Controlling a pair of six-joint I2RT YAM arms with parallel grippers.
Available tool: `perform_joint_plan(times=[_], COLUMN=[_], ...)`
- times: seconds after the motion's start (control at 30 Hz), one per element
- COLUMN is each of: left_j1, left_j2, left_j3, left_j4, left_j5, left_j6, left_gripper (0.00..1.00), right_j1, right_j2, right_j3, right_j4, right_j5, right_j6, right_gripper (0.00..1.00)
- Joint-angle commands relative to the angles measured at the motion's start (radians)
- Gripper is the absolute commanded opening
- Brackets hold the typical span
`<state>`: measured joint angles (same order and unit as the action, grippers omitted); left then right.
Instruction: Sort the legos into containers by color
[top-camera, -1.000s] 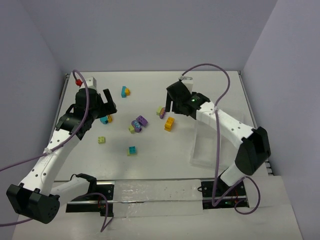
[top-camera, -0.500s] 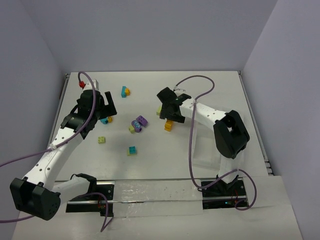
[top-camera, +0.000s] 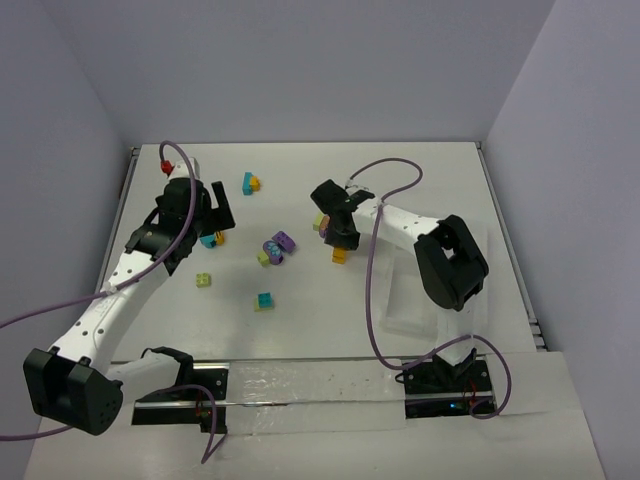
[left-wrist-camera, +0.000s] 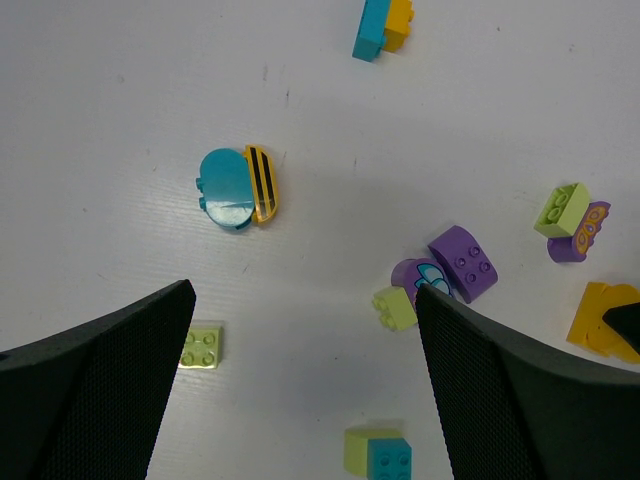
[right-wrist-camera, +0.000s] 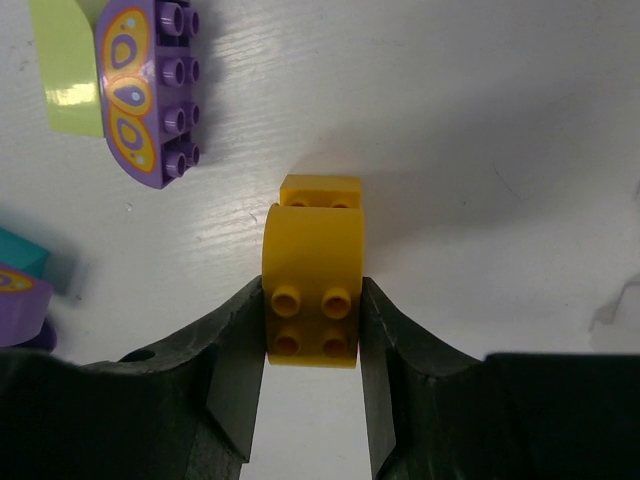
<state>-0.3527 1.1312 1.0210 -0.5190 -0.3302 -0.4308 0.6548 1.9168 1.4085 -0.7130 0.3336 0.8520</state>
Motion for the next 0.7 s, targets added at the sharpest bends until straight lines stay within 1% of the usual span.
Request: perform_joint_plan(times=[0.0,0.07,0.1,0.13,0.17,0.2,0.27,0.33,0.37,0.4,0.43,0.5,0.57,0.6,0.67], left_j1=[-0.003,-0.004,-0.003,-0.003,-0.003,-0.003,-0.003,-0.003,-0.003,-0.003,-0.003,-0.002,0.004,0.007,0.011], left_j2=[-0.023,-0.023,-0.023,-0.02,-0.018,-0.01,0.03,0.066,0.081,0.09,0.098,0.111,0.117,0.119,0.114], left_j3=[0.006,0.007,0.011,0.017,0.023,0.034,0.082,0.115,0.127,0.135,0.14,0.151,0.148,0.135,0.115], left_j4=[0.044,0.044,0.044,0.042,0.039,0.034,0.016,0.009,0.017,0.023,0.036,0.073,0.12,0.181,0.274], left_j5=[-0.013,-0.008,0.002,0.018,0.035,0.075,0.234,0.384,0.483,0.542,0.637,0.875,1.016,1.174,1.315], left_j6=[0.016,0.013,0.01,0.004,0.003,0.008,0.018,0.031,0.043,0.052,0.059,0.063,0.052,0.038,0.0], left_gripper=[0.99,0.99,0.99,0.99,0.99,0.99,0.99,0.92,0.89,0.87,0.86,0.86,0.88,0.89,0.91], right_j1=[0.005,0.006,0.006,0.004,0.002,0.0,-0.007,-0.036,-0.06,-0.087,-0.109,-0.167,-0.216,-0.259,-0.293], right_j2=[0.013,0.015,0.006,-0.013,-0.032,-0.065,-0.136,-0.268,-0.297,-0.357,-0.423,-0.547,-0.608,-0.65,-0.684], right_j3=[0.045,0.049,0.051,0.054,0.055,0.052,0.02,-0.039,-0.08,-0.122,-0.168,-0.226,-0.292,-0.316,-0.328], right_j4=[0.006,0.007,0.007,0.005,0.005,0.018,0.091,0.192,0.251,0.306,0.348,0.434,0.504,0.555,0.604], right_j5=[0.02,0.016,0.016,0.016,0.013,0.003,-0.059,-0.213,-0.325,-0.439,-0.527,-0.7,-0.849,-0.951,-1.061], right_j6=[0.003,-0.003,-0.012,-0.024,-0.037,-0.064,-0.131,-0.245,-0.286,-0.304,-0.326,-0.35,-0.347,-0.326,-0.31], right_gripper=[0.4,0.34,0.28,0.19,0.12,0.11,0.06,0.0,0.0,0.0,0.0,0.0,0.0,0.0,0.0])
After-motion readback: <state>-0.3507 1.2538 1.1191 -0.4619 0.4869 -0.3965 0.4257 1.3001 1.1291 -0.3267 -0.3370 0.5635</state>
